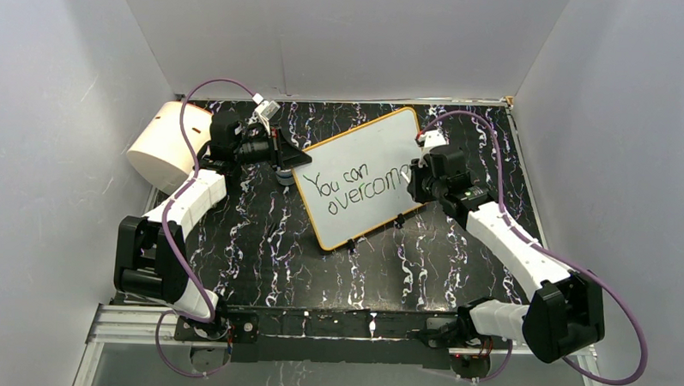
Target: Write a sentence on the whiteboard
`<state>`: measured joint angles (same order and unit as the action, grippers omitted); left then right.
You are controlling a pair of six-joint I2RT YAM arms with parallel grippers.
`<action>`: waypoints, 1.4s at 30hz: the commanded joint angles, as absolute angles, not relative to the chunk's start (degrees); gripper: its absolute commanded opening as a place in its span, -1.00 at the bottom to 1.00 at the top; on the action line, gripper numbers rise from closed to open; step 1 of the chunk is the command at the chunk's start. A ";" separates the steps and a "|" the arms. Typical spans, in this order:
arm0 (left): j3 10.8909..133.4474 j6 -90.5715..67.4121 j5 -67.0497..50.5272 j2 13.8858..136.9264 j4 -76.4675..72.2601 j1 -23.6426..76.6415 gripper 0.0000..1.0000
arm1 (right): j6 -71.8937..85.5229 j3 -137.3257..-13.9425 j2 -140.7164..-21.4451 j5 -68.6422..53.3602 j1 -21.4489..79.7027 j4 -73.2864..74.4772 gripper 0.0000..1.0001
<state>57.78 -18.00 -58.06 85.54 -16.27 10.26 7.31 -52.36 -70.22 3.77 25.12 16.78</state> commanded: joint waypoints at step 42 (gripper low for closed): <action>56.60 -13.07 -57.20 86.27 -7.13 13.09 -1.00 | 11.97 -48.58 -59.18 7.46 28.98 21.43 -1.00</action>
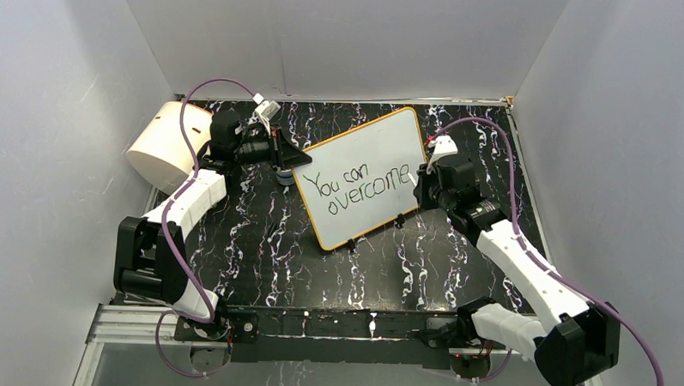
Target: Write a sentence on the whiteboard
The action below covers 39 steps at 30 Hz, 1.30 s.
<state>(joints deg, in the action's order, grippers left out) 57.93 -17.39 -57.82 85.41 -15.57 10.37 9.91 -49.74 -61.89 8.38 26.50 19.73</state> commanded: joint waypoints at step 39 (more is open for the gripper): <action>57.22 -11.52 -56.01 87.23 -5.36 13.10 -1.00 | 26.30 -47.46 -66.19 28.50 63.09 23.14 -1.00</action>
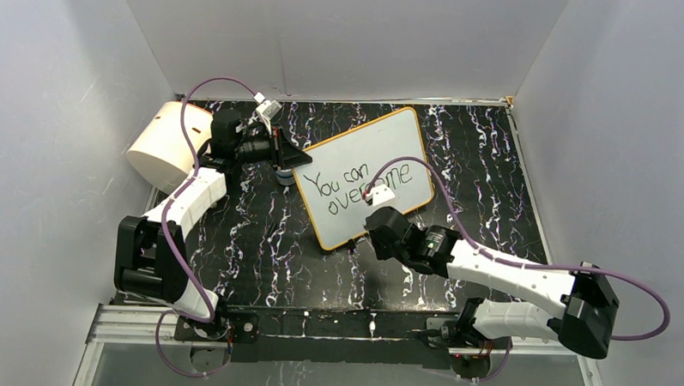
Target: Write a sentence on the whiteboard
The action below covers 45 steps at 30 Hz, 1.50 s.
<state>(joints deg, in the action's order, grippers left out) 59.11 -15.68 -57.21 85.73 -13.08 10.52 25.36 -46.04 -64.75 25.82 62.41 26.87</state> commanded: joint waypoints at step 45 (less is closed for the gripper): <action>57.20 -11.61 -56.34 87.54 -5.58 13.10 -1.00 | 25.77 -48.45 -74.50 32.06 63.16 18.02 -1.00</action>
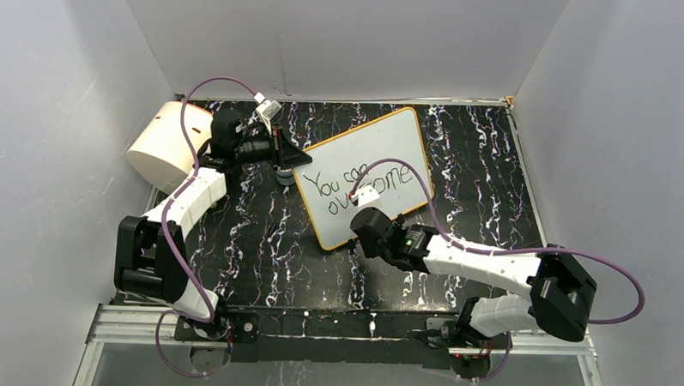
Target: Write a sentence on the whiteboard
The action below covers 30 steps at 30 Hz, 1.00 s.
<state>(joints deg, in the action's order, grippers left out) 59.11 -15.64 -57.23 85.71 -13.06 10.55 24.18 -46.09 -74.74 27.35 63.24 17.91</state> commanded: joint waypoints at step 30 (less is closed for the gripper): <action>57.21 -11.64 -56.50 87.27 -5.54 13.05 -1.00 | 23.05 -50.14 -74.91 29.81 62.67 16.78 -1.00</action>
<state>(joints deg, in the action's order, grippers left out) 59.11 -15.62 -57.23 85.71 -13.06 10.55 22.76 -47.57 -74.24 29.19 63.00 17.67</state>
